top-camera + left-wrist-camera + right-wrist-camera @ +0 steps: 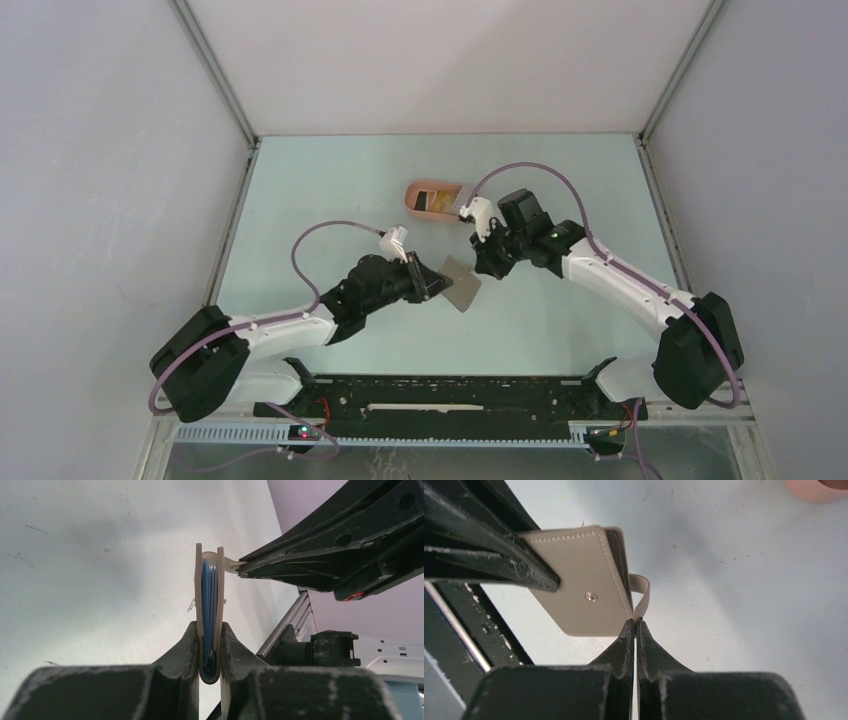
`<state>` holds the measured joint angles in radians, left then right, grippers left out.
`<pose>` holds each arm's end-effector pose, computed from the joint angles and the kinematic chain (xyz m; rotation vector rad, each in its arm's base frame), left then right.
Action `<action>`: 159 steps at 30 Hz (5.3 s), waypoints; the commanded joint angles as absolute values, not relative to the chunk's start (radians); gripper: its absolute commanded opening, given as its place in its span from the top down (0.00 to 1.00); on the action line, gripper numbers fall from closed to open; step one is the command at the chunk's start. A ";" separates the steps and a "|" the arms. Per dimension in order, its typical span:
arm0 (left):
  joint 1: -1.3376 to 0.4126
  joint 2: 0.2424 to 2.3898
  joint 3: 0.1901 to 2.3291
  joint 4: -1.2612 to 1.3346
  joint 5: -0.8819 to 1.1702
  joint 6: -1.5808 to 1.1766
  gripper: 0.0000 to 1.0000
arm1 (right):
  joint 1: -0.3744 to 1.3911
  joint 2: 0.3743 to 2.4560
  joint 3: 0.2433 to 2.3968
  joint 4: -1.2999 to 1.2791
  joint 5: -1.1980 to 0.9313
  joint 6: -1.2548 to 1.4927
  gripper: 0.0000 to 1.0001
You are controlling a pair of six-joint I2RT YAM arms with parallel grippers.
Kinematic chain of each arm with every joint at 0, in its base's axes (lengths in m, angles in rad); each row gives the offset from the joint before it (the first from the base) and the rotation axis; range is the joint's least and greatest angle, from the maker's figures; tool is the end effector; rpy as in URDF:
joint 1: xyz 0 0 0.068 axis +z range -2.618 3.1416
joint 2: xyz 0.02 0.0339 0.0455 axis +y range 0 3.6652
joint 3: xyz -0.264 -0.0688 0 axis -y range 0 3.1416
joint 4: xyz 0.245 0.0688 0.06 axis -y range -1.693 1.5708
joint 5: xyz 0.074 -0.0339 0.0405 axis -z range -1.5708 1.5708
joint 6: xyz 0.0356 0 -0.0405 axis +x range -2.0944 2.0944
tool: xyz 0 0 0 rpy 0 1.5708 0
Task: Put the credit cards into the card holder
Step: Open the card holder at the center of the board.
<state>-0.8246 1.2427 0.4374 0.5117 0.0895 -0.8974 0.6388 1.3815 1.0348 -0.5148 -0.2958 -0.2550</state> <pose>0.1692 -0.1877 0.1967 -0.0066 2.0681 -1.2242 0.2278 0.1821 0.2640 -1.1802 2.1500 0.5311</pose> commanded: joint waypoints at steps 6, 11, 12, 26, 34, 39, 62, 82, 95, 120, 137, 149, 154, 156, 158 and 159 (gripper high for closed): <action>-0.751 1.341 0.385 0.598 0.138 -0.862 0.49 | 0.561 1.374 1.036 -0.560 -0.526 -0.246 1.00; -0.716 1.411 0.360 0.620 0.123 -0.862 0.44 | 0.544 1.428 1.042 -0.576 -0.542 -0.236 1.00; -0.712 1.414 0.351 0.629 0.120 -0.863 0.44 | 0.539 1.444 1.048 -0.585 -0.549 -0.236 1.00; -0.704 1.120 0.220 0.624 0.100 -0.862 0.32 | 0.497 1.482 1.060 -0.612 -0.709 -0.223 1.00; -0.809 1.037 0.295 0.587 0.062 -0.889 0.31 | 0.503 1.474 1.060 -0.604 -0.710 -0.214 1.00; -0.861 1.088 0.382 0.546 0.020 -0.883 0.39 | 0.503 1.477 1.060 -0.600 -0.696 -0.210 1.00; -0.809 1.559 0.353 0.639 0.066 -0.897 0.70 | 0.474 1.567 1.061 -0.623 -0.441 -0.201 1.00; -0.728 1.476 0.404 0.565 0.174 -0.736 0.60 | 0.434 1.471 1.086 -0.670 -0.554 -0.292 0.46; -0.772 1.238 0.410 0.432 0.094 -0.714 0.52 | 0.443 1.577 1.086 -0.629 -0.828 -0.182 0.68; -0.816 1.394 0.369 0.514 0.048 -0.755 0.51 | 0.617 1.760 1.124 -0.552 -0.476 -0.067 1.00; -0.815 1.408 0.329 0.638 0.106 -0.777 0.42 | 0.632 1.792 1.165 -0.569 -0.633 -0.046 1.00; -0.827 1.386 0.301 0.659 0.090 -0.791 0.38 | 0.624 1.901 1.237 -0.547 -0.842 -0.005 0.94; -0.826 1.377 0.311 0.567 0.030 -0.795 0.44 | 0.631 1.944 1.287 -0.548 -0.886 0.018 0.91; -0.826 1.359 0.306 0.533 0.005 -0.799 0.46 | 0.635 1.960 1.294 -0.548 -0.884 0.018 0.90; -0.826 1.335 0.301 0.491 -0.036 -0.801 0.47 | 0.634 1.978 1.302 -0.550 -0.886 0.018 0.88; -0.826 1.323 0.299 0.469 -0.055 -0.801 0.47 | 0.630 1.983 1.308 -0.554 -0.888 0.016 0.87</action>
